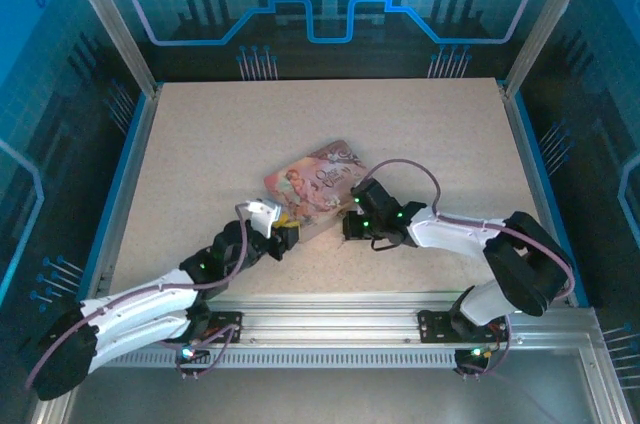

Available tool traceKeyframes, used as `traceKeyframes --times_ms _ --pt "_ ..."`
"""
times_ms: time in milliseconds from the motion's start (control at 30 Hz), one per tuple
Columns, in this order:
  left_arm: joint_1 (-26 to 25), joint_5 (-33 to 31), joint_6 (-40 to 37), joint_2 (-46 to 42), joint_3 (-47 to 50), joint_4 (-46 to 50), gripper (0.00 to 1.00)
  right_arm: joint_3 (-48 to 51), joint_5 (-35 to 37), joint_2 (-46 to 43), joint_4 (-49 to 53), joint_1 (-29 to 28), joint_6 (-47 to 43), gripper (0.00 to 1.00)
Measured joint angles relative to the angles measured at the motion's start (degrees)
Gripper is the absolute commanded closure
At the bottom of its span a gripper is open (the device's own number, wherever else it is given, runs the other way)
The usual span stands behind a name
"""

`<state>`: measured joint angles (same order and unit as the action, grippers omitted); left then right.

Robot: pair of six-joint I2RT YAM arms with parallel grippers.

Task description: Unlock a padlock with a key

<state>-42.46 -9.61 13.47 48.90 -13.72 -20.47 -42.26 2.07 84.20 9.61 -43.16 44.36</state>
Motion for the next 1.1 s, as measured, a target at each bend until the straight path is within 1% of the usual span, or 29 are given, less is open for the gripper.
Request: traceKeyframes --times_ms 133,300,400,500,567,600,667,933,1100 --pt "3.4 2.0 0.0 0.1 -6.1 3.2 0.56 -4.8 4.9 -0.4 9.2 0.0 -2.9 1.00" --pt "5.1 4.5 0.0 2.4 -9.4 4.2 0.56 -10.9 10.5 0.5 18.3 -1.1 -8.0 1.00" --pt "5.3 5.7 0.0 4.4 -9.5 4.7 0.56 -13.0 13.5 2.4 21.3 -3.1 -10.4 1.00" --pt "5.3 6.7 0.2 5.5 -9.5 5.2 0.56 -13.0 13.6 4.2 22.1 -4.5 -12.3 1.00" --pt "5.3 7.1 0.2 5.6 -9.5 5.2 0.56 -12.2 12.7 4.6 21.5 -4.7 -12.9 1.00" --pt "5.3 7.2 0.2 5.6 -9.5 5.2 0.56 -11.6 12.2 4.6 20.9 -4.7 -13.0 0.98" --pt "5.3 7.7 0.2 5.6 -9.5 5.2 0.56 -10.4 11.3 4.7 19.2 -4.7 -13.4 0.91" --pt "5.3 8.0 0.2 4.9 -9.4 5.5 0.56 -2.9 7.9 4.1 7.6 -4.7 -13.9 0.70" --pt "5.3 8.0 0.2 3.7 -9.3 6.2 0.56 4.5 5.2 -0.7 1.6 -3.1 -13.3 0.65"
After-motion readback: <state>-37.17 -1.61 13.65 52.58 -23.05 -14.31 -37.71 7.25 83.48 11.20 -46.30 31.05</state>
